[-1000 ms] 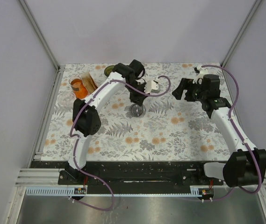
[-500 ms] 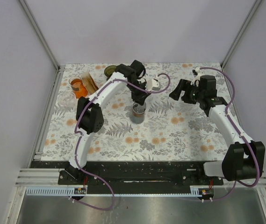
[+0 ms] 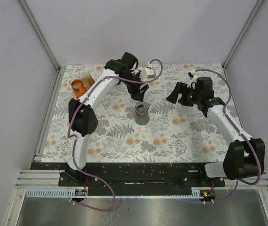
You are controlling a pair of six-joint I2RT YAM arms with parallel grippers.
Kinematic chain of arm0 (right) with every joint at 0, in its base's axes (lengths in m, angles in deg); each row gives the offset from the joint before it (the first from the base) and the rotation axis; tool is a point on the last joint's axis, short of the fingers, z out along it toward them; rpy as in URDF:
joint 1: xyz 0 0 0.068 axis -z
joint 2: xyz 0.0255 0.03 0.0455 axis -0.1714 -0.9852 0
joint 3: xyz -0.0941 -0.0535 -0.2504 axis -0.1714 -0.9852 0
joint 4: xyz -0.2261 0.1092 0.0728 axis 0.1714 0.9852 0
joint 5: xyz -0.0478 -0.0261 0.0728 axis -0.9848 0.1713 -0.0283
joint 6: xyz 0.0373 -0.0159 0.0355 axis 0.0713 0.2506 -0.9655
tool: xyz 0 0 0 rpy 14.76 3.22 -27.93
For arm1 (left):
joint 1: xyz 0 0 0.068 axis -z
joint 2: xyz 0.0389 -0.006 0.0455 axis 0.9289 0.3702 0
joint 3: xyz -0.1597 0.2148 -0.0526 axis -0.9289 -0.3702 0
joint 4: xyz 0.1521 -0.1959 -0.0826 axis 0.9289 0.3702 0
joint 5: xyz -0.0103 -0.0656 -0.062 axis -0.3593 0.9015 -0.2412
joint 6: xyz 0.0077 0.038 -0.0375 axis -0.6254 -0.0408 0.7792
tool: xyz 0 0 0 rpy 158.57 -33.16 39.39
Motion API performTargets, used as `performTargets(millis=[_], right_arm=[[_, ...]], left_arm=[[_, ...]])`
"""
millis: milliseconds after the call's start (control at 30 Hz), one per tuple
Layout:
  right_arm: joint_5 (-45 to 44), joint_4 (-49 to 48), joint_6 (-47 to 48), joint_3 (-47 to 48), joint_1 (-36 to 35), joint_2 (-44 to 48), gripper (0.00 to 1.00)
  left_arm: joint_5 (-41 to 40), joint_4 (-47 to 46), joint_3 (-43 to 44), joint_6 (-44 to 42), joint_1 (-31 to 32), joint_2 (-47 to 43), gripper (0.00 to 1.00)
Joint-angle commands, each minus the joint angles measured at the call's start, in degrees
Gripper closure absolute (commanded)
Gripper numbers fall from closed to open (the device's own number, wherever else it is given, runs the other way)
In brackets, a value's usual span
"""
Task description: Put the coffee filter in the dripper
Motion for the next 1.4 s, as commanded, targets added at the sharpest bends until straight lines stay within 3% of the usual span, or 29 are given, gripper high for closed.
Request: performTargets(millis=[0, 200, 367, 433, 767, 1100, 1367], right_arm=[[0.9, 0.6, 3.4, 3.4, -1.9, -1.3, 0.11], [1.4, 1.7, 5.2, 4.5, -2.8, -2.0, 0.11], [1.1, 1.2, 6.1, 3.9, -3.0, -2.1, 0.11], [1.3, 0.4, 6.4, 3.5, -3.2, -2.5, 0.11], [0.6, 3.9, 8.8, 4.1, -3.4, -2.5, 0.11], [1.7, 3.9, 9.4, 2.9, -3.7, -2.0, 0.11], [1.1, 3.9, 10.3, 2.5, -3.8, -1.2, 0.11]], left_arm=[[-3.2, -4.2, 1.5, 8.7, -5.2, -13.6, 0.26], [-13.3, -6.5, -13.9, 14.5, -18.4, -24.8, 0.25], [-14.3, -11.6, -26.0, 19.2, -35.9, -31.6, 0.25], [-16.4, -17.1, -31.0, 23.2, -39.6, -33.0, 0.26], [-42.8, -40.6, -48.6, 27.4, -41.4, -35.2, 0.28], [-41.3, -42.8, -47.9, 39.7, -46.9, -26.8, 0.28], [-39.2, -38.7, -42.7, 40.4, -49.4, -19.4, 0.28]])
